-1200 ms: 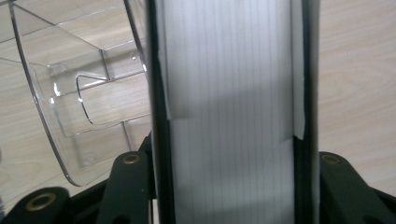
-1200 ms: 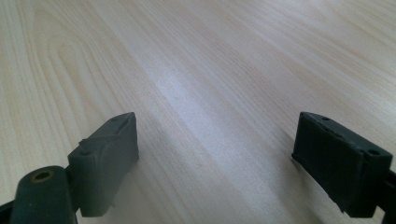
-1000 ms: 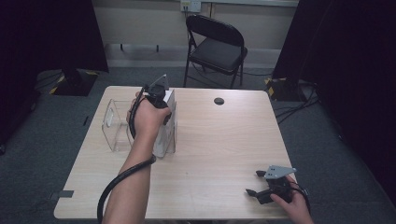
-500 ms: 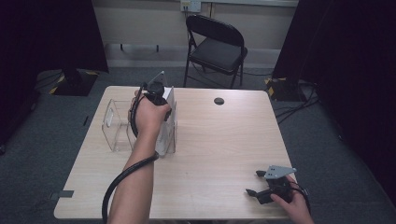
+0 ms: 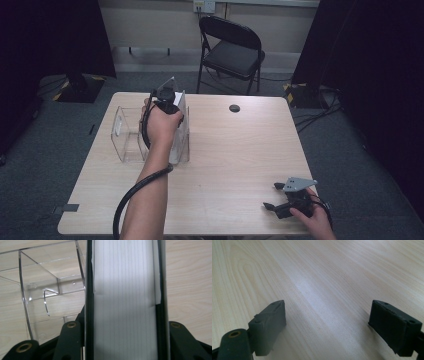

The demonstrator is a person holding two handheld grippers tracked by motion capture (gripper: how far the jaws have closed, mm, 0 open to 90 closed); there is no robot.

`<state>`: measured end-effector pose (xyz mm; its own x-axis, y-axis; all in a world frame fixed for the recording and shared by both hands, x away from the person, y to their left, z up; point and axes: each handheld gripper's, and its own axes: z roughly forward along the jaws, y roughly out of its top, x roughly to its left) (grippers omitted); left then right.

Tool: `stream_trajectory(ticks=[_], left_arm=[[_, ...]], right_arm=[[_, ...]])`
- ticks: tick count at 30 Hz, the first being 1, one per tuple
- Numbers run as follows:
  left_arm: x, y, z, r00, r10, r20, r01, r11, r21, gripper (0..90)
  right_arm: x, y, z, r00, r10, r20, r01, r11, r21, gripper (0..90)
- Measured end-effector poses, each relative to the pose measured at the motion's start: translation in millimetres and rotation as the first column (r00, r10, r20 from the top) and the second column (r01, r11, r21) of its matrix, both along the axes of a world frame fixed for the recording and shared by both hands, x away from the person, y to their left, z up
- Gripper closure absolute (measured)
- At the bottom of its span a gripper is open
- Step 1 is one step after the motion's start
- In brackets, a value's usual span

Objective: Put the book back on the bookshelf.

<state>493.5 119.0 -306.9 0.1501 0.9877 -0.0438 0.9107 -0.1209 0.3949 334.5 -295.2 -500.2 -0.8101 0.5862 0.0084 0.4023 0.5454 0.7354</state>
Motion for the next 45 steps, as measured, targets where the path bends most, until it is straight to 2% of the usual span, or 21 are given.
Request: stream_trajectory(ticks=[3, 5, 7, 14, 17, 19, 20, 21, 23, 26, 33, 35, 37, 40, 43, 45], left_arm=[[-2.6, -4.6, -0.6, 1.0000, -0.005, -0.002, 0.005, 0.9999, 0.014, 53.1], [-3.0, -6.2, -0.5, 0.9995, -0.030, -0.005, 0.030, 0.9992, 0.025, 52.8], [-3.6, -9.9, -0.6, 0.9998, -0.021, -0.005, 0.021, 0.9991, 0.037, 52.5], [-3.4, -6.0, 1.4, 0.9989, -0.036, -0.031, 0.036, 0.9993, -0.001, 49.3], [-5.1, -4.9, 2.4, 0.9970, -0.041, -0.065, 0.041, 0.9992, -0.004, 47.0], [-6.9, -3.4, 3.4, 0.9977, -0.031, -0.061, 0.030, 0.9995, -0.010, 45.6], [-7.2, -1.3, 3.4, 0.9970, -0.047, -0.061, 0.046, 0.9988, -0.016, 45.0], [-8.3, -1.6, 3.2, 0.9976, -0.033, -0.060, 0.032, 0.9993, -0.019, 43.9], [-9.2, 1.4, 3.4, 0.9964, -0.057, -0.062, 0.056, 0.9982, -0.020, 42.4], [-12.8, 1.9, 2.8, 0.9966, -0.052, -0.063, 0.050, 0.9980, -0.038, 41.9], [-18.1, 6.2, 4.8, 0.9953, -0.079, -0.057, 0.075, 0.9956, -0.057, 40.0], [-19.5, 6.8, 4.8, 0.9936, -0.091, -0.067, 0.088, 0.9950, -0.047, 39.5], [-20.9, 7.7, 5.0, 0.9910, -0.110, -0.076, 0.106, 0.9928, -0.056, 38.1], [-23.1, 7.5, 5.5, 0.9929, -0.095, -0.072, 0.090, 0.9935, -0.070, 37.4], [-25.3, 9.7, 5.4, 0.9928, -0.102, -0.063, 0.097, 0.9924, -0.076, 34.2], [-26.7, 12.1, 4.3, 0.9899, -0.127, -0.063, 0.122, 0.9893, -0.080, 32.5]], right_arm=[[0.1, 0.0, -0.1, 1.0000, 0.001, 0.001, -0.001, 1.000, 0.000, 13.2], [0.0, 0.0, 0.0, 1.0000, 0.001, 0.001, -0.001, 1.000, 0.000, 13.2], [0.0, 0.1, 0.0, 1.0000, 0.001, 0.001, -0.001, 1.000, 0.000, 13.2], [0.1, 0.0, 0.0, 1.0000, 0.004, 0.000, -0.004, 1.000, -0.002, 13.2], [0.1, -0.1, 0.4, 1.0000, 0.003, 0.001, -0.003, 1.000, -0.007, 13.2], [0.1, 0.0, 0.4, 1.0000, 0.003, 0.001, -0.003, 1.000, -0.006, 13.2], [0.1, -0.1, 0.4, 1.0000, 0.003, 0.001, -0.003, 1.000, -0.007, 13.2], [0.2, -0.1, 0.4, 1.0000, 0.004, 0.001, -0.004, 1.000, -0.007, 13.2], [0.5, 0.1, 0.4, 1.0000, 0.006, 0.000, -0.006, 1.000, -0.007, 13.2], [1.0, 0.1, 0.5, 0.9999, 0.010, 0.001, -0.010, 1.000, -0.007, 13.2], [2.7, 0.2, 0.3, 0.9998, 0.020, 0.001, -0.020, 1.000, -0.008, 13.2], [3.1, 0.3, 0.3, 0.9998, 0.020, 0.000, -0.020, 1.000, -0.007, 13.2], [3.6, 0.6, 0.5, 0.9998, 0.018, -0.002, -0.018, 1.000, -0.008, 13.2], [3.7, 0.8, 0.7, 0.9999, 0.017, -0.001, -0.017, 1.000, -0.012, 13.2], [3.9, 0.9, 0.4, 0.9998, 0.019, -0.001, -0.019, 1.000, -0.008, 13.2], [3.8, 0.9, 0.5, 0.9998, 0.018, -0.002, -0.018, 1.000, -0.009, 13.2]])
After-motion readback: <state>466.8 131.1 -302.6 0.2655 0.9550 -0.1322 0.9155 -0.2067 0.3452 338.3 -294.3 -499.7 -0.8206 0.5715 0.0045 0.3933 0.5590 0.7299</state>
